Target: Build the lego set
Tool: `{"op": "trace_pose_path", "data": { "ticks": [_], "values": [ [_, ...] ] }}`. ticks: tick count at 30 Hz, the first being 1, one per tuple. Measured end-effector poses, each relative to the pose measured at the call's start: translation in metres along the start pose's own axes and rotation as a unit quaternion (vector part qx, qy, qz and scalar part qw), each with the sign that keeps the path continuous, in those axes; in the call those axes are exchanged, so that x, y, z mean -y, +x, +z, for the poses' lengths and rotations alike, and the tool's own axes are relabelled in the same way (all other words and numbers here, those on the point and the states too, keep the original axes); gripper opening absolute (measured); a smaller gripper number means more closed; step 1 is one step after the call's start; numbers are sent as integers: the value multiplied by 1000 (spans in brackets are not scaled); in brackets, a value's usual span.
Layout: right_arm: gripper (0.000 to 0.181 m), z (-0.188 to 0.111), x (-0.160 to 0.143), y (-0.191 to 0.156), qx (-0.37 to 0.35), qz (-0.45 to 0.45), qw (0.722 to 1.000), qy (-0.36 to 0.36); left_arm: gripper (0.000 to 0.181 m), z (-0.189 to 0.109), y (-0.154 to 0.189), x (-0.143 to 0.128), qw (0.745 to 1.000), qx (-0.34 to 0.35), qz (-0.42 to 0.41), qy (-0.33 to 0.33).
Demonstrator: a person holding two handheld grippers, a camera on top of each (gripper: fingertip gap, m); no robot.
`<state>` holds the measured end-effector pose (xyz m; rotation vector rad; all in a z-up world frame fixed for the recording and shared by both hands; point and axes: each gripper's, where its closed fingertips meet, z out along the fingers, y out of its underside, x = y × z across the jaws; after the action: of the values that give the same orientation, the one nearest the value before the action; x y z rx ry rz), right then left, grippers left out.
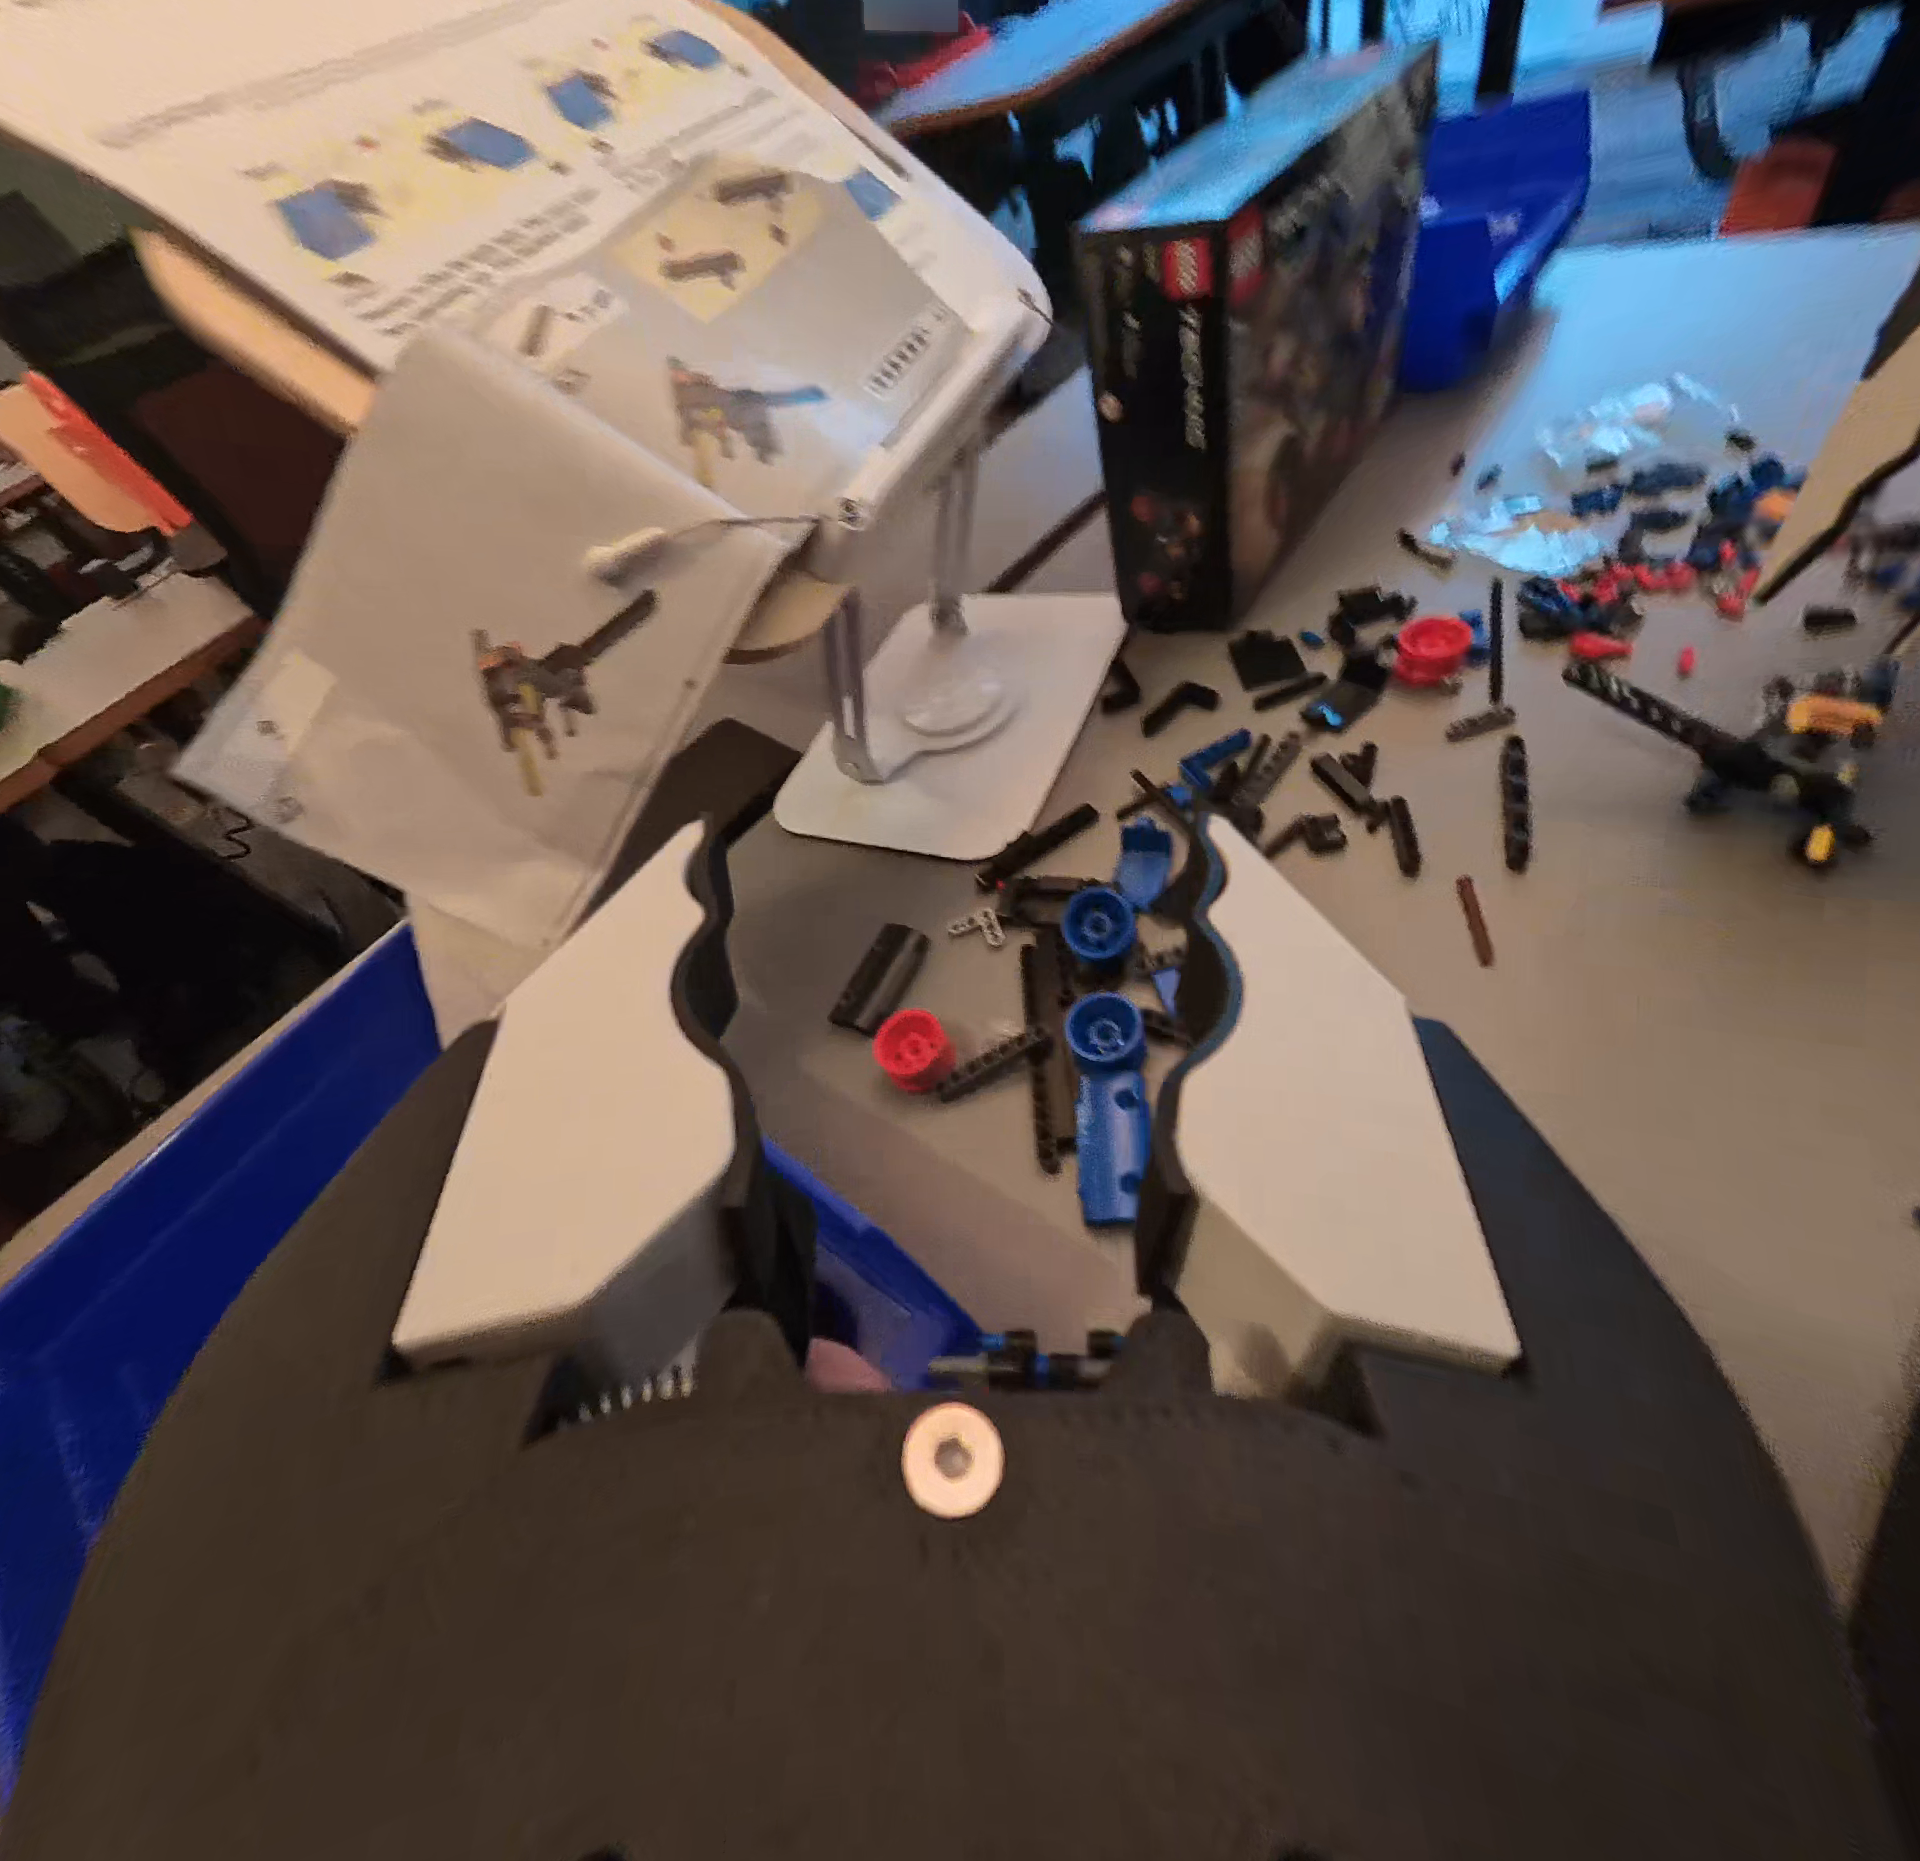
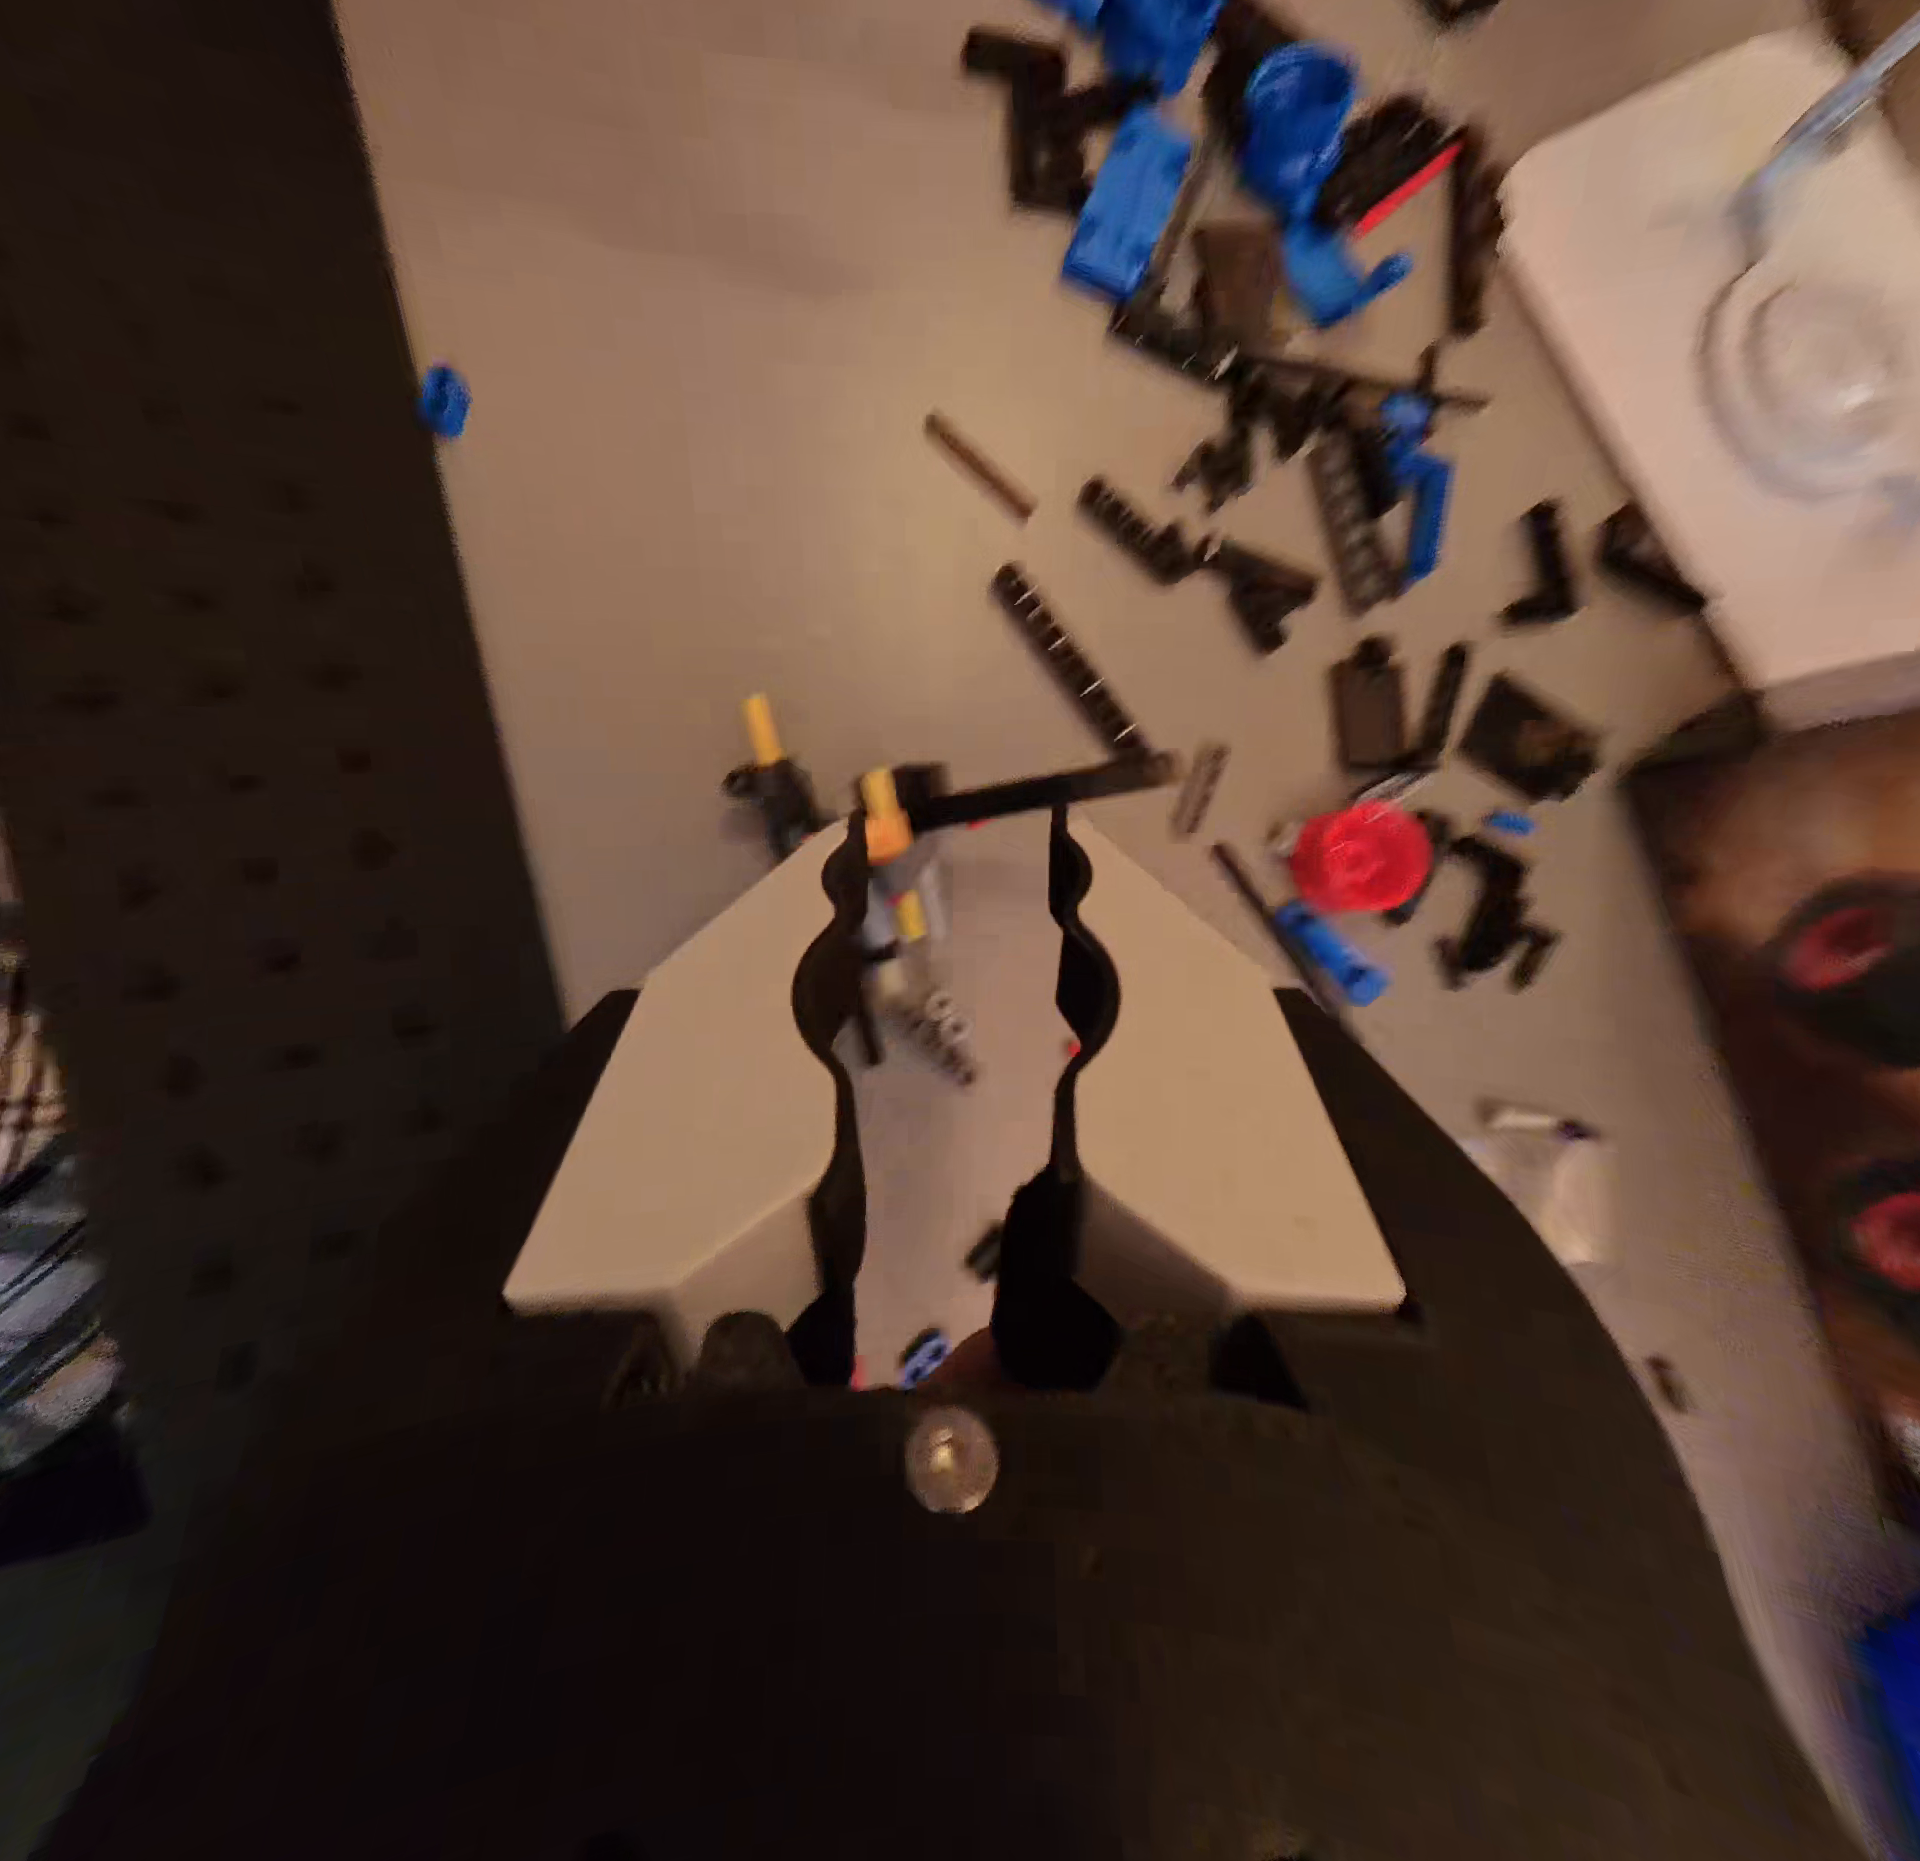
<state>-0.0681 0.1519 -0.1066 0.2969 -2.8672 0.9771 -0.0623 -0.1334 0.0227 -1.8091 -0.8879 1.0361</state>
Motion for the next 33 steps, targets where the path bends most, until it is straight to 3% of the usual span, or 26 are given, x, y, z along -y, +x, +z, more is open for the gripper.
{"op": "trace_pose_path", "data": {
  "ticks": [4, 8, 12, 19, 22, 27, 33],
  "values": [
    [33, 8, -27, -24, 16, 23, 999, -14, 79, 13, 49, -11, 996, -26, 72, -43],
    [31, 14, -36, -20, -7, 33, 999, -20, 77, 25, 109, -16, 991, -99, 77, -49],
    [14, 18, -33, -17, -9, 43, 999, -1, 75, 39, 151, -29, 984, -140, 86, -65],
    [13, 28, -13, -24, 3, 69, 997, 29, 74, 64, 228, -58, 961, -237, 89, -111],
    [23, 35, 3, -35, 19, 64, 997, 47, 74, 77, 244, -71, 953, -260, 84, -132],
    [38, 36, -3, -31, -9, 51, 998, 38, 72, 85, 253, -84, 946, -276, 74, -151],
    [13, 38, -7, -29, -11, 57, 998, 32, 70, 90, 250, -92, 948, -269, 71, -156]
  ]
}}
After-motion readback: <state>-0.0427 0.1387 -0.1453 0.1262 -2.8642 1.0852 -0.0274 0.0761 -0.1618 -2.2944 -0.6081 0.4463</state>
